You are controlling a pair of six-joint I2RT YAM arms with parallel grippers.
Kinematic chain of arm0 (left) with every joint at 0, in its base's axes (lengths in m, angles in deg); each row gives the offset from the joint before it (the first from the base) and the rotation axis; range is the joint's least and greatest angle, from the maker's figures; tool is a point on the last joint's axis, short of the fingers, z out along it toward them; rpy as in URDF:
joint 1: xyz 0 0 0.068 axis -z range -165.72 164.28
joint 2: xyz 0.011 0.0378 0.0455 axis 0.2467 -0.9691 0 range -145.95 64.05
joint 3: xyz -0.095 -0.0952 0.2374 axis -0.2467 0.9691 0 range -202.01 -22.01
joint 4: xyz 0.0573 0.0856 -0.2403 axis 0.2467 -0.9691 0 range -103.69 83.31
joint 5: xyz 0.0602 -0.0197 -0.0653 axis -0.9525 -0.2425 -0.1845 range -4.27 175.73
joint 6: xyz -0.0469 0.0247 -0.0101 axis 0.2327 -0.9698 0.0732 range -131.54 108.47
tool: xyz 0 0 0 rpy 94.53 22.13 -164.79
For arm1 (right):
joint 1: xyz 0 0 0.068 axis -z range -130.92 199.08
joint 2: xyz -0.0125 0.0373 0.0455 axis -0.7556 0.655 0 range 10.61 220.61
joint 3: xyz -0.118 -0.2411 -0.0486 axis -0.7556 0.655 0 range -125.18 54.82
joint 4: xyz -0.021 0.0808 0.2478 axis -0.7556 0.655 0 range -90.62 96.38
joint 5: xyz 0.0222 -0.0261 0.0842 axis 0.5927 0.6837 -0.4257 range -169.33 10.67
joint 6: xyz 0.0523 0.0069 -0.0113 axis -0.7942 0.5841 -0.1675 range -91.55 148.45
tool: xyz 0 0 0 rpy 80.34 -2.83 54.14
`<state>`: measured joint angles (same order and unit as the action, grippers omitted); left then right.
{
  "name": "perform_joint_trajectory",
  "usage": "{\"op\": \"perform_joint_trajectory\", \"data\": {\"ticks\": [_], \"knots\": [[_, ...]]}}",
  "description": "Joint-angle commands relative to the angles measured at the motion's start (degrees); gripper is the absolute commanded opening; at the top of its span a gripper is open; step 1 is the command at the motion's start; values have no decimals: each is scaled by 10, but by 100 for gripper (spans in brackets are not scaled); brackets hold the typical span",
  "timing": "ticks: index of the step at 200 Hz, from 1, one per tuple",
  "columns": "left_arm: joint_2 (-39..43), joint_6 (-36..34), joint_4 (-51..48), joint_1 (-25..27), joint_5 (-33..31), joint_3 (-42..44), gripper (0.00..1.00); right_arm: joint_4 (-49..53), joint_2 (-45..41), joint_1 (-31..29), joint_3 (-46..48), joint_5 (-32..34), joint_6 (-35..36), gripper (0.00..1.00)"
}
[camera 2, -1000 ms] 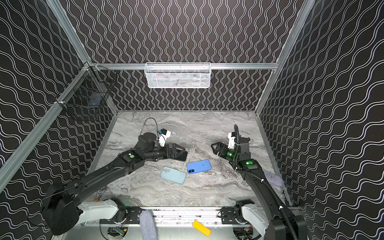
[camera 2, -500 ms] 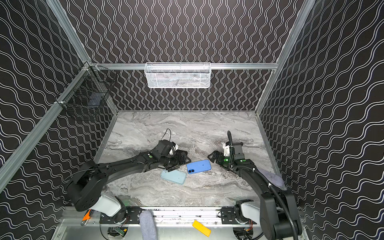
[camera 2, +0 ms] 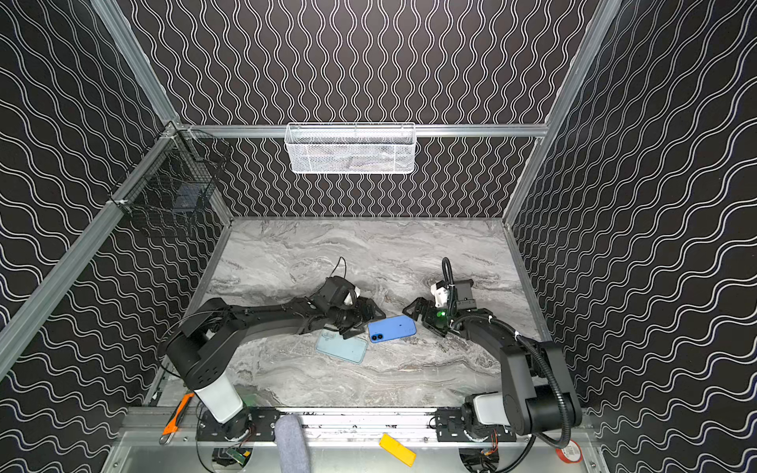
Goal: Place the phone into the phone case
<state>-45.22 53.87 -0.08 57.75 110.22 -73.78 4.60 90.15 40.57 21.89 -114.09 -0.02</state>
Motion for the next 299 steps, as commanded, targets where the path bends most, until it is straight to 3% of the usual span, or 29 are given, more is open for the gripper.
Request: {"op": "perform_joint_trajectory", "data": {"ticks": [1, 43, 114, 173, 227, 299], "knots": [[-9, 9, 30, 0, 3, -3, 99, -25, 9, 2, 2, -20, 8, 95], [-28, 16, 42, 0, 6, 0, 98, -38, 30, 4, 7, -40, 12, 95], [-49, 44, 99, 3, 15, 12, 99, -113, 74, 4, 27, -154, -6, 92], [-63, 51, 119, 3, 17, 25, 99, -174, 11, 4, 44, -213, -32, 84], [-59, 46, 112, 3, 19, 22, 99, -192, -57, 4, 53, -223, -57, 79], [-62, 52, 127, 4, 22, 33, 98, -316, -28, 4, 113, -256, -134, 68]]}}
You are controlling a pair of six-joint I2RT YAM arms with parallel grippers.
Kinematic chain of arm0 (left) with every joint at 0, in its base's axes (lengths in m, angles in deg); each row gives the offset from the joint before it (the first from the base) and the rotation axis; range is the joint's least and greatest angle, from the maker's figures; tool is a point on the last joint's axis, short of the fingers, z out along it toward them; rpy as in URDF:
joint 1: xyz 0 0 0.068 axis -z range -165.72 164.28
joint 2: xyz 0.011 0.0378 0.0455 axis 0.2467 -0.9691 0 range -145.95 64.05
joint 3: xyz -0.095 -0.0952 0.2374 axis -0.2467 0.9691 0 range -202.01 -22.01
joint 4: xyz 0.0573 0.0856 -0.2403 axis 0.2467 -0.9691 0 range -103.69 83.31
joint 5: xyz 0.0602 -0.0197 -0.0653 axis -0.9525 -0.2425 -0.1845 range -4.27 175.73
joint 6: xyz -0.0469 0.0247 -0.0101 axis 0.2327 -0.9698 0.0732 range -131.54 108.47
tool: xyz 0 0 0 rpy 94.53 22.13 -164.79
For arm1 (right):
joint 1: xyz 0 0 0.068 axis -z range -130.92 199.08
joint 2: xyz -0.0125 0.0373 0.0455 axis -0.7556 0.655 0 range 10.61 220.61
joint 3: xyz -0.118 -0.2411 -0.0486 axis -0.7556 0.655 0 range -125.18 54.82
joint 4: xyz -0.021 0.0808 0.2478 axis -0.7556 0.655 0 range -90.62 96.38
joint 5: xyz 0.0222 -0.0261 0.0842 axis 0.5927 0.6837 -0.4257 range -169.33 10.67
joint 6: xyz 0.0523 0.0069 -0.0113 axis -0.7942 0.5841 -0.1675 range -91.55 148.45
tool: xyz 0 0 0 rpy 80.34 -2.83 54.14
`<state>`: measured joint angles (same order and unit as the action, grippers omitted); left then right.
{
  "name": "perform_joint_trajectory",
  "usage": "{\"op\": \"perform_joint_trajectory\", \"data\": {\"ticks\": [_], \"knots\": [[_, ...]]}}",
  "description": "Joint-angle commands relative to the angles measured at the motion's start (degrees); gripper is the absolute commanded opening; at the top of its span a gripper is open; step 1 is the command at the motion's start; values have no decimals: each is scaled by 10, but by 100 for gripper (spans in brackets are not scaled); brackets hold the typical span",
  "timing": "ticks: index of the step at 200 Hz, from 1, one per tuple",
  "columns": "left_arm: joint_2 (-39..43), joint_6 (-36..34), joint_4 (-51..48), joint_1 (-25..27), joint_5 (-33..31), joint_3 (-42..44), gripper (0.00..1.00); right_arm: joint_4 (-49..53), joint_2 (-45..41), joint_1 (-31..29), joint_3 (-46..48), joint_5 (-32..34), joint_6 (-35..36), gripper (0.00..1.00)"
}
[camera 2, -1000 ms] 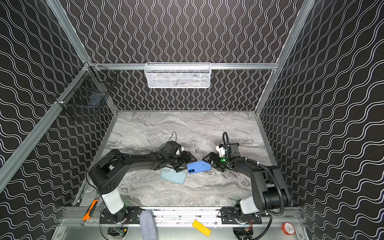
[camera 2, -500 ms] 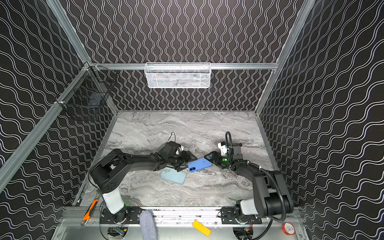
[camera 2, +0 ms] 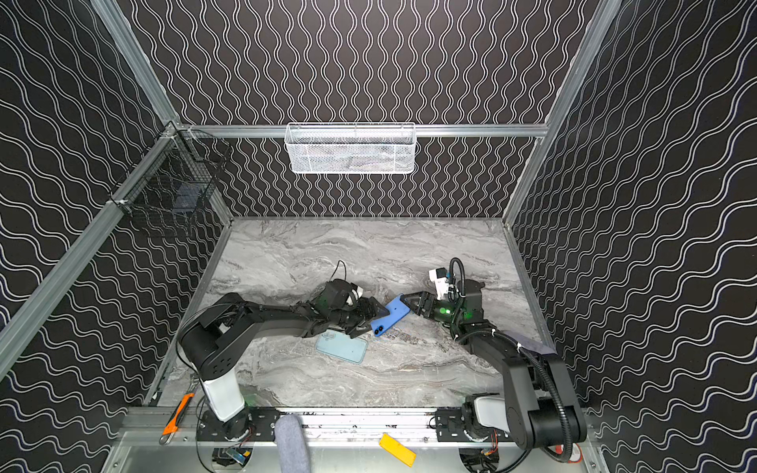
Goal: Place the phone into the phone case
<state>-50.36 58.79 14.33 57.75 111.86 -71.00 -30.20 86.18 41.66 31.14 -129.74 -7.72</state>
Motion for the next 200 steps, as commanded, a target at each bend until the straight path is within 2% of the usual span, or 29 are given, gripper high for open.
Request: {"op": "perform_joint_trajectory", "data": {"ticks": [1, 30, 48, 104, 133, 169, 184, 200], "knots": [[-11, 3, -17, 3, 6, 5, 99, 30, 12, -7, 22, -99, -58, 68], [-13, 1, -15, 3, 8, 3, 99, -36, 22, -7, 44, -103, -97, 62], [-16, 3, -10, 3, 10, 4, 99, -112, 29, -8, 64, -109, -141, 58], [-19, 6, -2, 3, 14, 4, 99, -317, 84, -8, 121, -102, -254, 58], [-14, 4, -3, 4, 11, 5, 99, -388, 124, -8, 151, -56, -290, 58], [-10, 7, 2, 4, 10, 12, 99, -412, 164, -8, 168, -1, -305, 56], [-9, 7, 2, 3, 8, 13, 99, -366, 160, -10, 164, 18, -280, 56], [-8, 8, 3, 3, 7, 14, 99, -270, 138, -16, 151, 44, -227, 56]]}}
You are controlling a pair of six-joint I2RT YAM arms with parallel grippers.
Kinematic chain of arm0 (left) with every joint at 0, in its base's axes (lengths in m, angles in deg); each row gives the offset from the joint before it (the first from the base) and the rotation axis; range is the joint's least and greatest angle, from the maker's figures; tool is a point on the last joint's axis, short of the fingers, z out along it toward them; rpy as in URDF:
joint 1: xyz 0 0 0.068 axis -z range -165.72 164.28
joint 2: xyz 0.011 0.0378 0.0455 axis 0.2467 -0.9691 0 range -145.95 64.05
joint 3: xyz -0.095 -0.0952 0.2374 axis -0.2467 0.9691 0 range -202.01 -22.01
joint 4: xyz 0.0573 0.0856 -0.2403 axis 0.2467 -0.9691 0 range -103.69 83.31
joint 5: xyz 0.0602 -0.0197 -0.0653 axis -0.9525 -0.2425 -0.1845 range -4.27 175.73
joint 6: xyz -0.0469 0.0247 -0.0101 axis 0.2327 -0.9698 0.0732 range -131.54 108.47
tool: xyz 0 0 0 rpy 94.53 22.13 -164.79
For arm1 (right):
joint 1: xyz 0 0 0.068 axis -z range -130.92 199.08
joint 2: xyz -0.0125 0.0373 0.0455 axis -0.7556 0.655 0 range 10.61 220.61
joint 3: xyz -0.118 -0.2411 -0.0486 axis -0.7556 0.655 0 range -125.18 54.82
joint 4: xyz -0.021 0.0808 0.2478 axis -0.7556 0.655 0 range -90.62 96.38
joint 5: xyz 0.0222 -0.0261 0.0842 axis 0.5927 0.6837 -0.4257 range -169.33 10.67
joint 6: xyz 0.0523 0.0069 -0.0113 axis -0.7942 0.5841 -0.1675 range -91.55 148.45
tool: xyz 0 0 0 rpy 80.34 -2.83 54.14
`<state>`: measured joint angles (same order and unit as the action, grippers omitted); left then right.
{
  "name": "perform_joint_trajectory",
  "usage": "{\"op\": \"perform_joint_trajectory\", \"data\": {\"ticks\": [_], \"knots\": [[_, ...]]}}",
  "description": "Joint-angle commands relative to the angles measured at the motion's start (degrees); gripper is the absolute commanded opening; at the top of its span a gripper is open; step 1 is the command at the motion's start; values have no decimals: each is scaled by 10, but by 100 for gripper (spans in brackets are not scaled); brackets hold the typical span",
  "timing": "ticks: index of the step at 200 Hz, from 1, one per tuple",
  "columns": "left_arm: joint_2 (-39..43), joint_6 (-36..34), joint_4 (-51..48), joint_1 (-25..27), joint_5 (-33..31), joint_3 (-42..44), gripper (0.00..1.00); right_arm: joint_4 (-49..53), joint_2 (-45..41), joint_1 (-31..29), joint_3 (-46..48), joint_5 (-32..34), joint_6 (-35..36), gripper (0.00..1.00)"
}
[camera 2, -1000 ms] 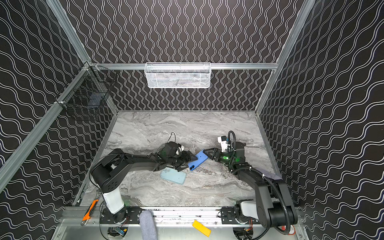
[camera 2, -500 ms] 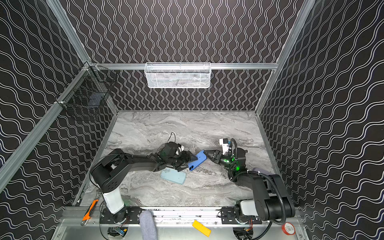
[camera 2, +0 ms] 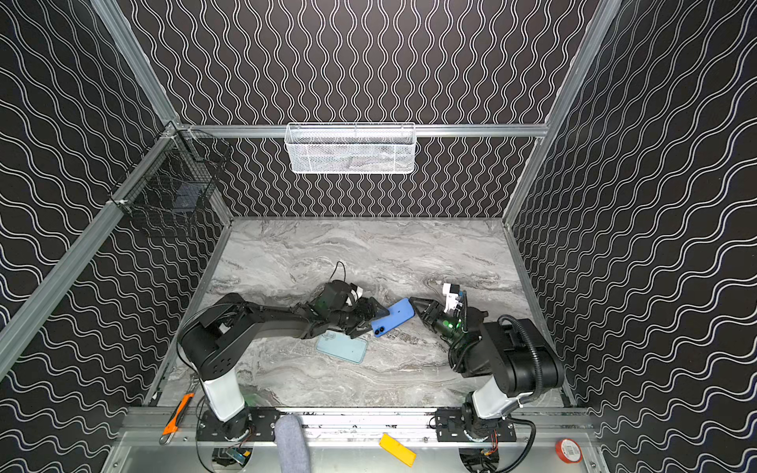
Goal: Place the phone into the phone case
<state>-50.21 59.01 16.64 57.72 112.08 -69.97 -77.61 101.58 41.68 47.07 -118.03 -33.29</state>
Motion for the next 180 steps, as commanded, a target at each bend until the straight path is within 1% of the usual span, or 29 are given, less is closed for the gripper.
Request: {"op": "perform_joint_trajectory", "data": {"ticks": [1, 14, 25, 33, 47, 80, 99, 118, 130, 148, 165, 180], "knots": [[-10, 6, -21, 3, 5, 3, 99, 215, -18, -16, -9, -71, 32, 56], [-11, 6, -20, 3, 4, 2, 99, 334, -48, -29, -34, -38, 90, 57], [-12, 6, -19, 4, 4, 1, 99, 413, -70, -42, -54, -8, 132, 59], [-13, 8, -18, 4, 5, -1, 99, 446, -80, -50, -62, 9, 149, 60], [-16, 8, -15, 3, 5, -5, 99, 470, -83, -52, -69, 15, 160, 60], [-18, 9, -15, 5, 5, -11, 99, 494, -41, -52, -85, -5, 178, 60], [-18, 7, -15, 4, 5, -10, 99, 541, -19, -53, -105, -25, 213, 61], [-22, 5, -11, 4, 12, -10, 99, 601, -12, -52, -126, -54, 259, 64], [-24, 2, -6, 1, 19, -11, 99, 636, -21, -52, -131, -67, 283, 67], [-25, -17, -21, -4, 22, -18, 99, 685, -61, -52, -128, -64, 303, 73], [-29, -36, -30, -9, 23, -23, 99, 722, -97, -53, -132, -73, 316, 73], [-36, -35, -18, -12, 29, -18, 99, 743, -127, -56, -135, -91, 316, 73]]}}
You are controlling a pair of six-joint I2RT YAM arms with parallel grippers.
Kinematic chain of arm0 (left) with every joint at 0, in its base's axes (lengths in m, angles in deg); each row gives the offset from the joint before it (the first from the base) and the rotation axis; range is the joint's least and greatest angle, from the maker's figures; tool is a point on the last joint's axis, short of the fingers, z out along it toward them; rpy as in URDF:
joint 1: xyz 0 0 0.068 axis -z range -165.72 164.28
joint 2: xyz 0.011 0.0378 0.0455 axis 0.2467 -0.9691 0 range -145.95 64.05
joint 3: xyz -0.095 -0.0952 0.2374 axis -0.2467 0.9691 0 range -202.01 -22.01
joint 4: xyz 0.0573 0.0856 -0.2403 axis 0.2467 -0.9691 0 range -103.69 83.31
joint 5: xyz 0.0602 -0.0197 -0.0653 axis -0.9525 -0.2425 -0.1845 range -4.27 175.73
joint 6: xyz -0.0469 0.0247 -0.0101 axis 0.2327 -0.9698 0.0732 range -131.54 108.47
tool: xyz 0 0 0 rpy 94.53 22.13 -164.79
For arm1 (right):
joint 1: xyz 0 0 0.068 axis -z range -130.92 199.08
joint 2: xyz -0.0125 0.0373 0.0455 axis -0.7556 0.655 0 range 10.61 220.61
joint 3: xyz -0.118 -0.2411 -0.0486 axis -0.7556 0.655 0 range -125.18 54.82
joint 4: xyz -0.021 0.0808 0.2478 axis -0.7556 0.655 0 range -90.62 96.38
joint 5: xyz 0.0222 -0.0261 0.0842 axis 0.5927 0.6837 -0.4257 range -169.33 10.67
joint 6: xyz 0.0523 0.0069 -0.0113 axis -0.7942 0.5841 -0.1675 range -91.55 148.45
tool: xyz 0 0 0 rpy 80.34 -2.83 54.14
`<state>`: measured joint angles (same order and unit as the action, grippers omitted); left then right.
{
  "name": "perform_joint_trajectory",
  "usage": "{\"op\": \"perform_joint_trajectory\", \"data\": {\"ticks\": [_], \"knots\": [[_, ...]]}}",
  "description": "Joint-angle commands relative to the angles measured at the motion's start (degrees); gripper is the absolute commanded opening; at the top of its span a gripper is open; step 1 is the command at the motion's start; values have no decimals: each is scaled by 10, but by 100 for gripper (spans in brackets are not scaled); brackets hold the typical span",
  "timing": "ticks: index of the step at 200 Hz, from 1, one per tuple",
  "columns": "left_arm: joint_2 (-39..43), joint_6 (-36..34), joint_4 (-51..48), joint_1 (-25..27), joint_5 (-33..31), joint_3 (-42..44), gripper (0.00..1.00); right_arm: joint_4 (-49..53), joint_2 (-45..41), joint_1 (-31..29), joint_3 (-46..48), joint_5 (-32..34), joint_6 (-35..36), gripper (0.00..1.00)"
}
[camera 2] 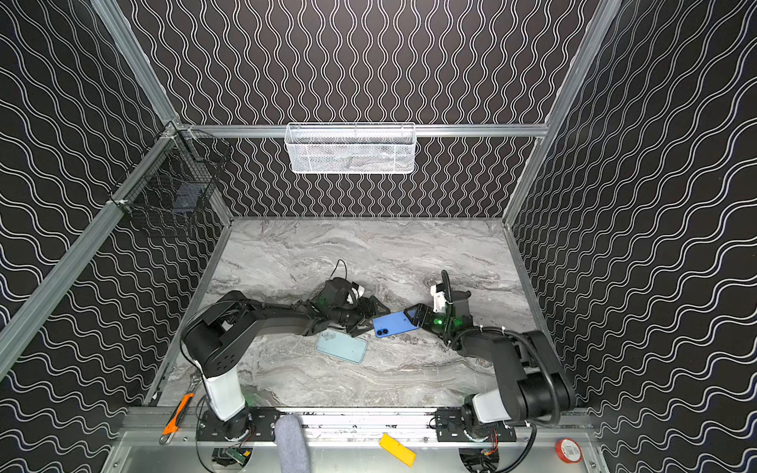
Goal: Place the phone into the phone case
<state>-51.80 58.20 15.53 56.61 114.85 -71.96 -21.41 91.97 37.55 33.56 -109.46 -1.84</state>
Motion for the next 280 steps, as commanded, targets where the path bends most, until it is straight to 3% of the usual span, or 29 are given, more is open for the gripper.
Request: {"op": "perform_joint_trajectory", "data": {"ticks": [1, 65, 143, 188, 280], "knots": [[-21, -26, -5, -1, 2, 2, 99, 182, -33, -15, -1, -178, 2, 73], [-64, 9, 94, -5, 30, 26, 99, 213, -68, -30, -2, -237, -17, 71], [-52, 8, 116, -7, 39, 50, 99, 89, -164, -29, 43, -150, -140, 71], [-50, 8, 122, -10, 43, 63, 99, 77, -214, -29, 39, -139, -140, 71], [-56, -7, 105, -10, 53, 56, 99, -31, -211, -29, 18, -129, -152, 70]]}}
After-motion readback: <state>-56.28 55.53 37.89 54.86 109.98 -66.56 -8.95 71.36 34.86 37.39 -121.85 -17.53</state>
